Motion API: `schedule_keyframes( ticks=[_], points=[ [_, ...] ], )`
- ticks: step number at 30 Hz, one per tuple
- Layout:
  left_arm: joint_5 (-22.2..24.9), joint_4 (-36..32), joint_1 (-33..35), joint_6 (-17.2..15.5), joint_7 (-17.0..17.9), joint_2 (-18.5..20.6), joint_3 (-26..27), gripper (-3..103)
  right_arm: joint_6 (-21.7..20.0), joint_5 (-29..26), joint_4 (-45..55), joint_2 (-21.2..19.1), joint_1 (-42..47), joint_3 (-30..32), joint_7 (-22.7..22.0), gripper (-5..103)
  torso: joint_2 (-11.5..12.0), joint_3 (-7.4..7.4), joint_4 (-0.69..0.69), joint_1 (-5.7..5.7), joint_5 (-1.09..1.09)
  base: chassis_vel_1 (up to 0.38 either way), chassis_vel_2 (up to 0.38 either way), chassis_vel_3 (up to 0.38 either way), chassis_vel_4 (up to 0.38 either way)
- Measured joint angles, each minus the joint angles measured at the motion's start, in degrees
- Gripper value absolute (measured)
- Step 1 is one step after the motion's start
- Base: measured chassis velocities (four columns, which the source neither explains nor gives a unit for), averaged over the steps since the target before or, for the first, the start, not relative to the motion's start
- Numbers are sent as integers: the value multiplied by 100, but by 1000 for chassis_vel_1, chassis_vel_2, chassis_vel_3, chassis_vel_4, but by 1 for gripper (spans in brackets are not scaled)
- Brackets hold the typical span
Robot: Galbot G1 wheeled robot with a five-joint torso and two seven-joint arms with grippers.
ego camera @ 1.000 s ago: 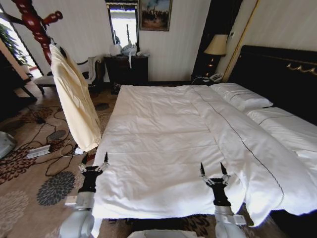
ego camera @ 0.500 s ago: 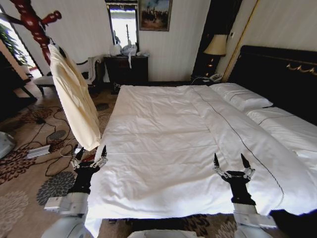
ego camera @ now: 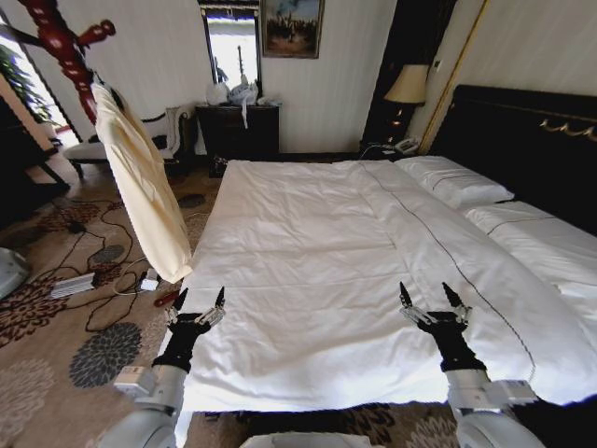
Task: Pick up the clothes from the bed and hang them on the clothes hanger.
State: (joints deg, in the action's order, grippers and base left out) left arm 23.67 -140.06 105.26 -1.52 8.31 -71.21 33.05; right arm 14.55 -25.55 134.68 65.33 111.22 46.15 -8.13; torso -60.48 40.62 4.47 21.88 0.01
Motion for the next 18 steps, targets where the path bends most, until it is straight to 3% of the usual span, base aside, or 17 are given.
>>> schedule_keyframes(
  ticks=[18],
  points=[
    [-6,15,-7,21,-8,-1,8,100,37,25,-32,27,-14,-1,25,100,0,0,0,0,-1,0,0,0,0]
  ],
)
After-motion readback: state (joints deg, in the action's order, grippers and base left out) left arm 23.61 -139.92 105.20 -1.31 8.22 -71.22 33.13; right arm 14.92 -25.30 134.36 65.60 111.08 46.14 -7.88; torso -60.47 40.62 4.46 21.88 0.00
